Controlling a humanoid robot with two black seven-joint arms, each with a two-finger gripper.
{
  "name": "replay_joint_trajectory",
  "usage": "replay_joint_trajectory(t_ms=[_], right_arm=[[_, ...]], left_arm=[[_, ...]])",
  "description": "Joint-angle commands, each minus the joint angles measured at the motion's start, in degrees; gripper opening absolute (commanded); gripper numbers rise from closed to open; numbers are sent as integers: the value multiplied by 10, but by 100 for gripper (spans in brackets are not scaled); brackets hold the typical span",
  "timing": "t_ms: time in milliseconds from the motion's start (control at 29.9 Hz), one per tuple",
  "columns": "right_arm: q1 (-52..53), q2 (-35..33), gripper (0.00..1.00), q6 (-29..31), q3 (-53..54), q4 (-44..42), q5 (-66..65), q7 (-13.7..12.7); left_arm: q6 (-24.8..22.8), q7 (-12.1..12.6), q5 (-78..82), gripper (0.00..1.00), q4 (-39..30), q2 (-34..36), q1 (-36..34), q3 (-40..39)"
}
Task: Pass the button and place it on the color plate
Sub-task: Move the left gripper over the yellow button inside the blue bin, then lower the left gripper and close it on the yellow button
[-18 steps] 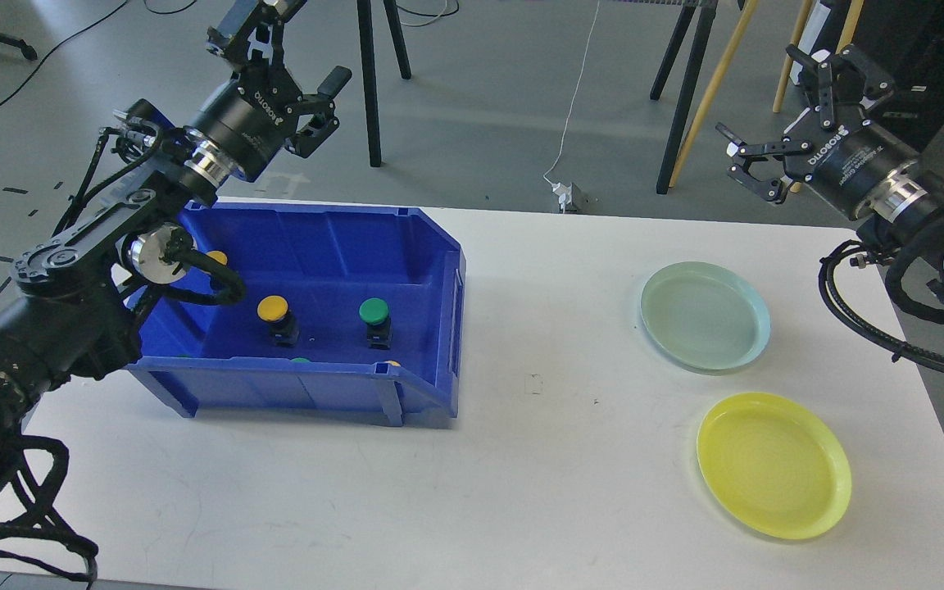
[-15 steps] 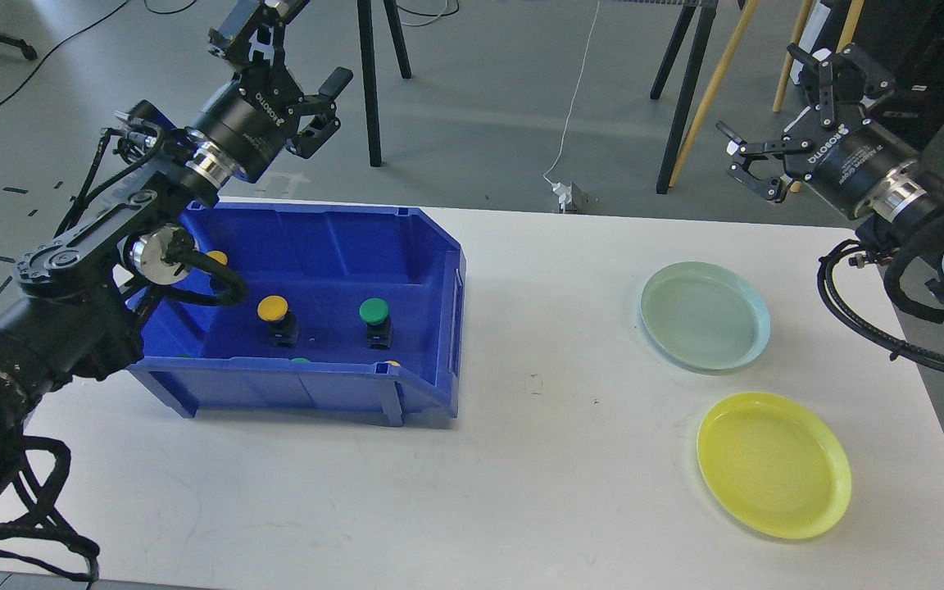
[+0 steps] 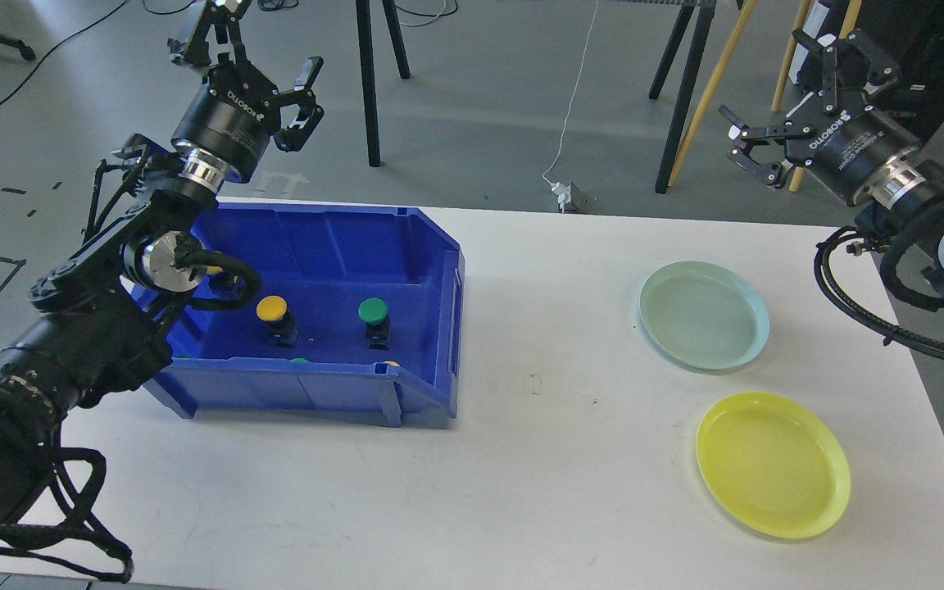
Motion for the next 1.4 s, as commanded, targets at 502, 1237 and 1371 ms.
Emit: replay_joint_trajectory(t_ms=[502, 1237, 1371], right_arm=[[-18, -7, 99, 0, -2, 1, 0, 1], [-52, -24, 99, 0, 38, -27, 1, 2], [-54, -24, 99, 0, 38, -26, 1, 2]], left_arm=[[43, 0, 303, 99, -221, 168, -272, 552], [40, 0, 467, 98, -147, 126, -380, 857], [41, 0, 468, 98, -83, 84, -349, 862]])
